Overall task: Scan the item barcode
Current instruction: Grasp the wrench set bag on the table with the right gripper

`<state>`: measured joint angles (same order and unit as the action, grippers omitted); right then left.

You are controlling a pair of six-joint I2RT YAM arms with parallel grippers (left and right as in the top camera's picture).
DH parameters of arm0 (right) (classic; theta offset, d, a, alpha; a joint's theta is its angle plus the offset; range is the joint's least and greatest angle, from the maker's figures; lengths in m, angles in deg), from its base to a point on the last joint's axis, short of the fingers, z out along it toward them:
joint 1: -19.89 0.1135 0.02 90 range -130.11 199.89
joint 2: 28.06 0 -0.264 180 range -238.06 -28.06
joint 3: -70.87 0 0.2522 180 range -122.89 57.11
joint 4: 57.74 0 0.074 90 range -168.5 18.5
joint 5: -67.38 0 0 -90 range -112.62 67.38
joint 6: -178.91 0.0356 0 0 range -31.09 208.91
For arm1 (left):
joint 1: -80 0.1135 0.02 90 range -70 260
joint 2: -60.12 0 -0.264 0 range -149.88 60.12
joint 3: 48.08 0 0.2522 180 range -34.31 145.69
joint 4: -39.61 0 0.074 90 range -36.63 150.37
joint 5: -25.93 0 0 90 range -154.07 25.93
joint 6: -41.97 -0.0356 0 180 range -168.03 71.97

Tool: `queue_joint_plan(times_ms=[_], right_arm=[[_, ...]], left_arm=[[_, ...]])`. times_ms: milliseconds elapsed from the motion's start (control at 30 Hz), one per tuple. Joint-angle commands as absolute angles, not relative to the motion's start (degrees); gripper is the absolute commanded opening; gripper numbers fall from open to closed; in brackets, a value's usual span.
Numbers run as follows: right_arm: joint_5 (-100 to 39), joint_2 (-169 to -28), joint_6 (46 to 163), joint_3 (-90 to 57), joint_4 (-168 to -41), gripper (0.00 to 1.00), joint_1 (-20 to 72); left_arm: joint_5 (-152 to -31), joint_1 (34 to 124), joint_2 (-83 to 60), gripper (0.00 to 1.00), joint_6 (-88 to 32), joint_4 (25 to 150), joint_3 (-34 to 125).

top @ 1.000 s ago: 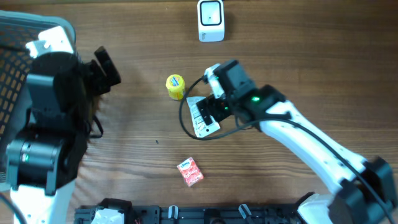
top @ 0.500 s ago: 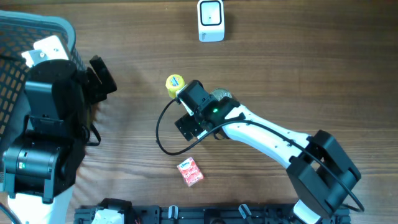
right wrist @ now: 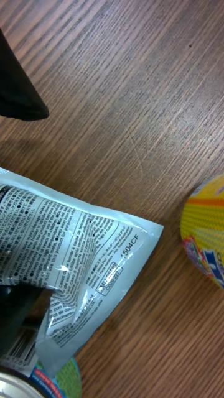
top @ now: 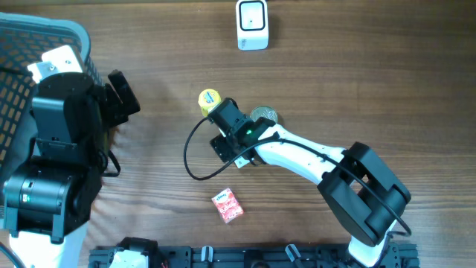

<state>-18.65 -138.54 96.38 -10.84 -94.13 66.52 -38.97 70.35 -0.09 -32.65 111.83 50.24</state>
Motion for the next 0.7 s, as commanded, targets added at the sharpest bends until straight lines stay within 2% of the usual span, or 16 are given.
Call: queue_joint_plan(times_ms=[0,133,300,367,400,467,667], right_arm=[[-17.40,-139.24,97.01,-10.73,-92.69,0.59,66.63],[-17.40,-139.24,97.01,-10.73,-91.24,0.36,66.63],[-17.40,-139.24,96.97,-10.71,-91.20,0.20,66.63],[-17.43,-139.24,96.77,-10.71,-91.29,0.18,66.63],[-17.43,-139.24,96.77,-10.71,-91.40,0.11,66.63],[-17.43,-139.24,96.77,-10.71,-91.51,0.05,66.63],[-17.40,-139.24,96.33,-10.71,-90.41,0.05,66.63]], left_arm=[[-38.01,70.42,-0.22,1.00,-32.10,112.24,50.00],[-38.01,70.42,-0.22,1.00,-32.12,112.44,50.00],[-38.01,70.42,-0.22,1.00,-32.12,112.46,50.00],[-38.01,70.42,-0.22,1.00,-32.12,112.51,50.00],[-38.01,70.42,-0.22,1.00,-32.12,112.62,50.00],[-38.01,70.42,-0.22,1.00,-32.12,112.83,50.00],[-38.03,70.42,-0.22,1.00,-32.10,112.90,50.00]])
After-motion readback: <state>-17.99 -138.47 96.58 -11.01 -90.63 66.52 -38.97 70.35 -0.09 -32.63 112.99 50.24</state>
